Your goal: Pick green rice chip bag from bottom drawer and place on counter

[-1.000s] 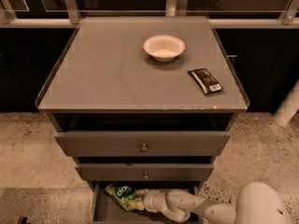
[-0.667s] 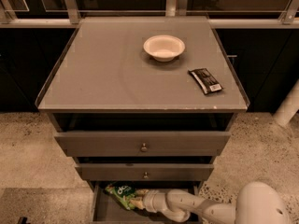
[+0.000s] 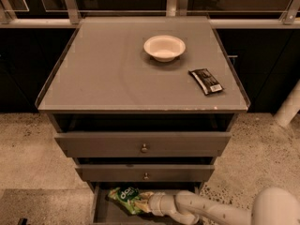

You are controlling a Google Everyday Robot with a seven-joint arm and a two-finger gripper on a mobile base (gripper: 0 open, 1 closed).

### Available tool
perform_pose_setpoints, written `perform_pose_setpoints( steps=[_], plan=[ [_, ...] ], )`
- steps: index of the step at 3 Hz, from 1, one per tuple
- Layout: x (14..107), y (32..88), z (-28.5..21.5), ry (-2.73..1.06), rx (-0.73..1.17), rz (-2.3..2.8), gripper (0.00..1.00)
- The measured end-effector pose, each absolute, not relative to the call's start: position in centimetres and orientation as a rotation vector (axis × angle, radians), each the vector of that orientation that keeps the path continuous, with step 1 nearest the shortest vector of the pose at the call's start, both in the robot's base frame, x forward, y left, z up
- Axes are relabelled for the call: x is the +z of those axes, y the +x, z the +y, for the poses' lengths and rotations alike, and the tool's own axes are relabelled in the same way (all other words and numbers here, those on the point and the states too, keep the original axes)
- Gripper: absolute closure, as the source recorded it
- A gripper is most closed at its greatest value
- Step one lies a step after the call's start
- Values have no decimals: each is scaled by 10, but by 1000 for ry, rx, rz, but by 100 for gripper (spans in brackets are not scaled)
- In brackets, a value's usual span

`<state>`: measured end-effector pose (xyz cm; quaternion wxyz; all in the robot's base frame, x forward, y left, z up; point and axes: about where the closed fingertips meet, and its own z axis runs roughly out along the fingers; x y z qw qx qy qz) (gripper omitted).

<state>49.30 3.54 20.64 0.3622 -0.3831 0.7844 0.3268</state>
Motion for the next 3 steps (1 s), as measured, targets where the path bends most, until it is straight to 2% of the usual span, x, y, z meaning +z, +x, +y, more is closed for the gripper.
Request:
perform_pose_setpoints(
  steps=[1, 3],
  plan=[
    [251, 466, 5, -969, 830, 2051, 100],
    [349, 415, -26, -1004, 673, 2045, 100]
  ],
)
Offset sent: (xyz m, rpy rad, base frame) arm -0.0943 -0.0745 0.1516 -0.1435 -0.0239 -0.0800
